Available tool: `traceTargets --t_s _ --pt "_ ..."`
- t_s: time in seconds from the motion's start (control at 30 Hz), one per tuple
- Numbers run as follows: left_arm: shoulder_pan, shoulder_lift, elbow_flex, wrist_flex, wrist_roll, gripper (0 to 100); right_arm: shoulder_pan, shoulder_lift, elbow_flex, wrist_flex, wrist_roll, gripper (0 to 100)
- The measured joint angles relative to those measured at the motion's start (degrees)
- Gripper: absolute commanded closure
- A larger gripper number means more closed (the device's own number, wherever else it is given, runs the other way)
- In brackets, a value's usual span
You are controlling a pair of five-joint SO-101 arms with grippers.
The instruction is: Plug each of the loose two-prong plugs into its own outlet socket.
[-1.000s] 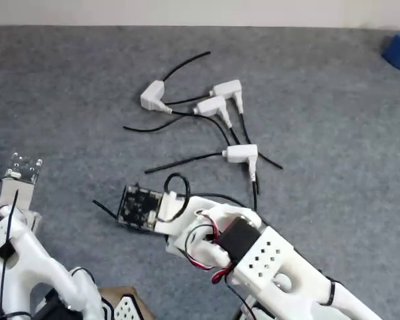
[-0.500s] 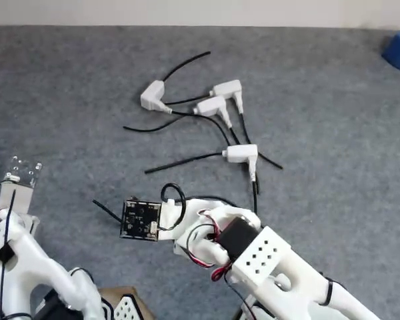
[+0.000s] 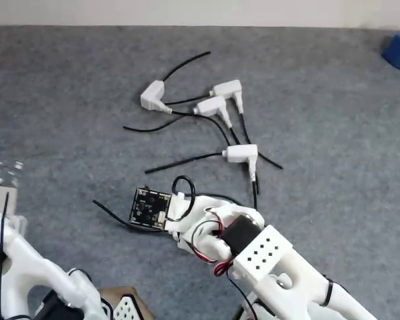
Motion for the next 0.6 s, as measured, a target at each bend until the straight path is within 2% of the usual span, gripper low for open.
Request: traceTargets --t_s 0.1,0.17,0.6 --pt "-1.1 0.0 -3.4 0.0 6.9 76 0.1 0.0 0.1 0.0 -0.3 99.2" --pt "-1.4 0.0 -4.6 0.0 8.2 76 0.1 0.0 0.1 0.0 -0.4 99.2" --pt "-1.8 0.0 -5.0 0.0 8.9 76 0.1 0.0 2.3 -1.9 -0.5 99.2"
